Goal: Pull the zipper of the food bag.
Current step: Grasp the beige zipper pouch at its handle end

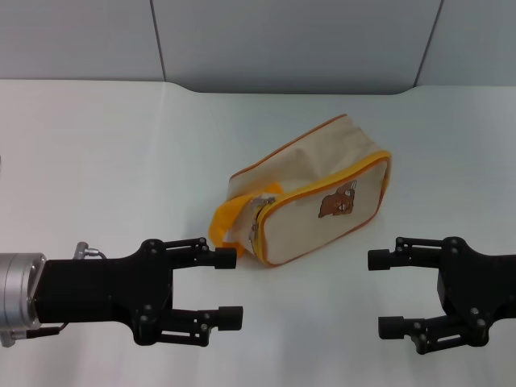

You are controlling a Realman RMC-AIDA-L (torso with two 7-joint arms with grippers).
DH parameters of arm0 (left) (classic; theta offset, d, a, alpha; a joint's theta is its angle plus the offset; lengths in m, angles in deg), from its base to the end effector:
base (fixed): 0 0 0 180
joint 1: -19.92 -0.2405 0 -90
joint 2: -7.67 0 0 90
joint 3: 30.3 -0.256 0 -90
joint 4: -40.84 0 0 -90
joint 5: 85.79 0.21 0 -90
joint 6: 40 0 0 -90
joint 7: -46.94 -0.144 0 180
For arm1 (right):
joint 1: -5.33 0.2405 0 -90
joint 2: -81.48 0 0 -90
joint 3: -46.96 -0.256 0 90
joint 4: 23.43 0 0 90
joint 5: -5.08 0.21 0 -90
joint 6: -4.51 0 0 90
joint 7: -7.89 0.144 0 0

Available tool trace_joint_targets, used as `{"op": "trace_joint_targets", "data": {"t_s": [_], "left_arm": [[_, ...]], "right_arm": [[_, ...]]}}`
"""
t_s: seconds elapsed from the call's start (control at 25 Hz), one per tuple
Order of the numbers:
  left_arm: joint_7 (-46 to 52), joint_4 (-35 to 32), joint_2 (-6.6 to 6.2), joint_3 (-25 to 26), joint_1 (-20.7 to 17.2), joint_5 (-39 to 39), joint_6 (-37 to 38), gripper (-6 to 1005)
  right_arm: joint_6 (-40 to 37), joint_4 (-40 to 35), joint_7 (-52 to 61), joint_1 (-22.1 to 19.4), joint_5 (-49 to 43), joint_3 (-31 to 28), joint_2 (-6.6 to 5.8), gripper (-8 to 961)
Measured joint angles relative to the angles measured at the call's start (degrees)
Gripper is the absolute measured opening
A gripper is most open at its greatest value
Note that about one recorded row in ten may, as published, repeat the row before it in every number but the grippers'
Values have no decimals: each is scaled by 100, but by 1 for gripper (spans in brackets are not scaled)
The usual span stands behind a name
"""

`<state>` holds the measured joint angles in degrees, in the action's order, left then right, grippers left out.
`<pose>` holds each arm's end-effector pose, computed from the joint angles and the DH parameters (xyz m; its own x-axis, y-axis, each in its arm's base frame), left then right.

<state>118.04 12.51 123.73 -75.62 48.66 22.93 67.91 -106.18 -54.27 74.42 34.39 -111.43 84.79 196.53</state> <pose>-0.2507 0.2739 -0.0029 0.7363 0.3079 0.6025 0.2684 -0.9503 0.1575 0.2615 0.2753 0.0157 0.7883 -0.2164 -0.5759 -0.2084 -0.9747 0.0811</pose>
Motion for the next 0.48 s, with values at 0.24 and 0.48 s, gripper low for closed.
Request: {"op": "trace_joint_targets", "data": {"t_s": [0.24, 0.48], "left_arm": [[3, 10, 4, -2, -10, 0, 2, 816], [5, 12, 15, 3, -36, 0, 2, 813]], "right_arm": [[-20, 11, 0, -3, -1, 0, 0, 841], [-56, 10, 0, -13, -15, 8, 0, 841]]}}
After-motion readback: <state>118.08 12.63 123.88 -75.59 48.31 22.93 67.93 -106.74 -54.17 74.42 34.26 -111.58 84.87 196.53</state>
